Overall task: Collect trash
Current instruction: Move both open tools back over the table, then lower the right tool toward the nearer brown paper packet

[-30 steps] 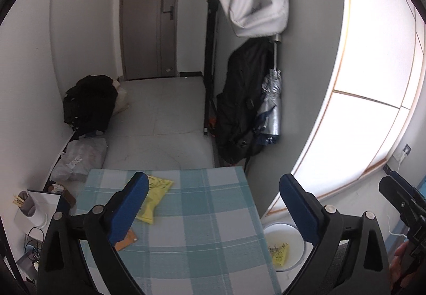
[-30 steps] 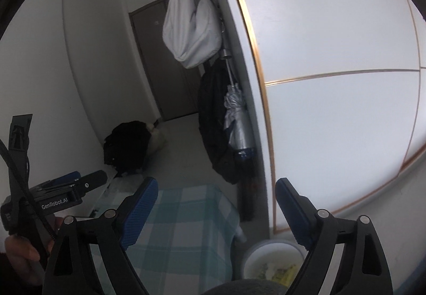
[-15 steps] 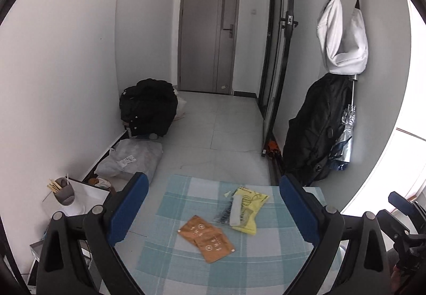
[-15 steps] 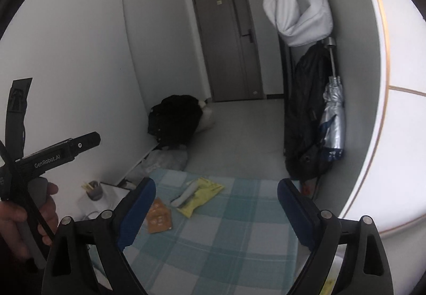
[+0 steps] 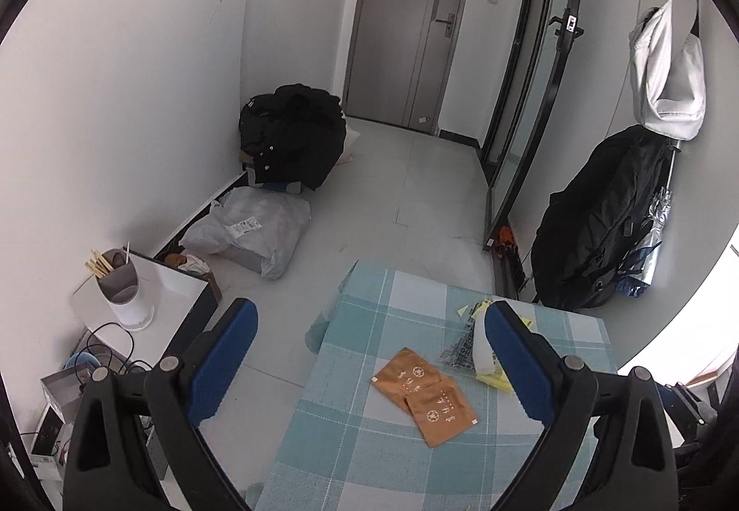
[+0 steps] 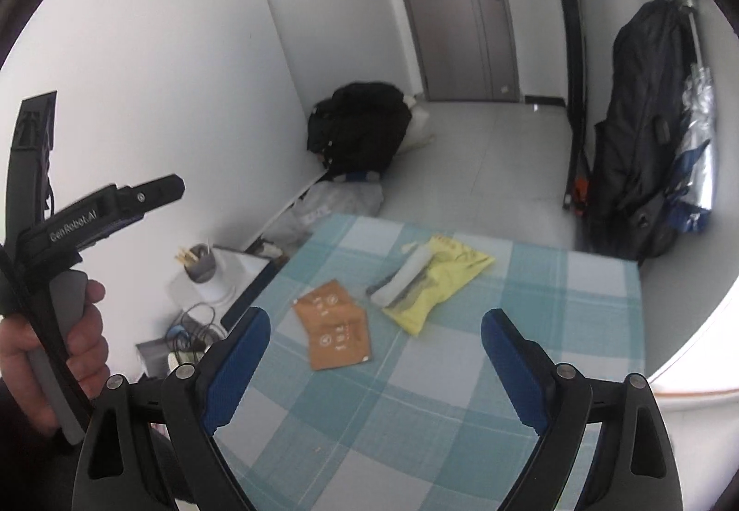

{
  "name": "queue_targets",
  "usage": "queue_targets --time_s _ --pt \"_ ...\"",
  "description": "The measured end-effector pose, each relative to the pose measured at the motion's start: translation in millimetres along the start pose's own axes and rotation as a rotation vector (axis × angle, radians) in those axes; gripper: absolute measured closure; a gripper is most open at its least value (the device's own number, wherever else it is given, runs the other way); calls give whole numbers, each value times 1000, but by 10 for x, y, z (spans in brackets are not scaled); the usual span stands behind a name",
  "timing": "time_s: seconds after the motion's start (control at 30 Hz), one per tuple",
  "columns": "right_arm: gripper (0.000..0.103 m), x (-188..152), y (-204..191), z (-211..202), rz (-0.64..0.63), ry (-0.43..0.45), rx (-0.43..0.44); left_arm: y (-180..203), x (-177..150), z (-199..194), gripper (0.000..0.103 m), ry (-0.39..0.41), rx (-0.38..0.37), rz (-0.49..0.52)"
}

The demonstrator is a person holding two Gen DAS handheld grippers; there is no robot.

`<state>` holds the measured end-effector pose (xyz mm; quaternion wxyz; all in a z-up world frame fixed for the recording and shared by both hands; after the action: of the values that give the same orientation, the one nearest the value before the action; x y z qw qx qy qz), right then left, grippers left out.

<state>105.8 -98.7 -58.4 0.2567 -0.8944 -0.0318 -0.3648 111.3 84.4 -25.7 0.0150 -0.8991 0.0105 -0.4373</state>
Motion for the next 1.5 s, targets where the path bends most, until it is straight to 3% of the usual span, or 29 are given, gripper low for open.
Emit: queue_targets --time_s 0.17,0.53,0.73,0.97,1.1,1.5 --pt "10 -216 -130 368 -21 -104 8 -222 -47 34 6 -42 7 -89" --pt "14 -658 -305 1180 -86 -281 0 -540 -151 136 6 -102 41 -109" --pt "16 -755 -322 1428 -116 -287 -61 -648 -216 194 6 -135 52 -117" --pt "16 -740 -321 1546 -166 -275 -130 -761 -265 234 6 -172 10 -190" --pt "38 -700 -332 1577 -218 -255 -185 -816 -277 256 6 -184 9 -223" --pt "48 -850 -284 1382 -259 -265 -171 -874 -303 283 6 -200 -4 -278"
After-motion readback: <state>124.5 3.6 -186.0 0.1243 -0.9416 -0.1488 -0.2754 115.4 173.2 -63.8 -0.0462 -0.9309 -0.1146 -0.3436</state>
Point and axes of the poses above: each gripper's, at about its wrist camera, not at the fingertips, and z roughly the way its jaws point, y to its right, x to its top, the point moved 8 cm from there along z, roughly the way its jaws point, and after that the axes turned 15 degrees about z, right-handed, at the moved point
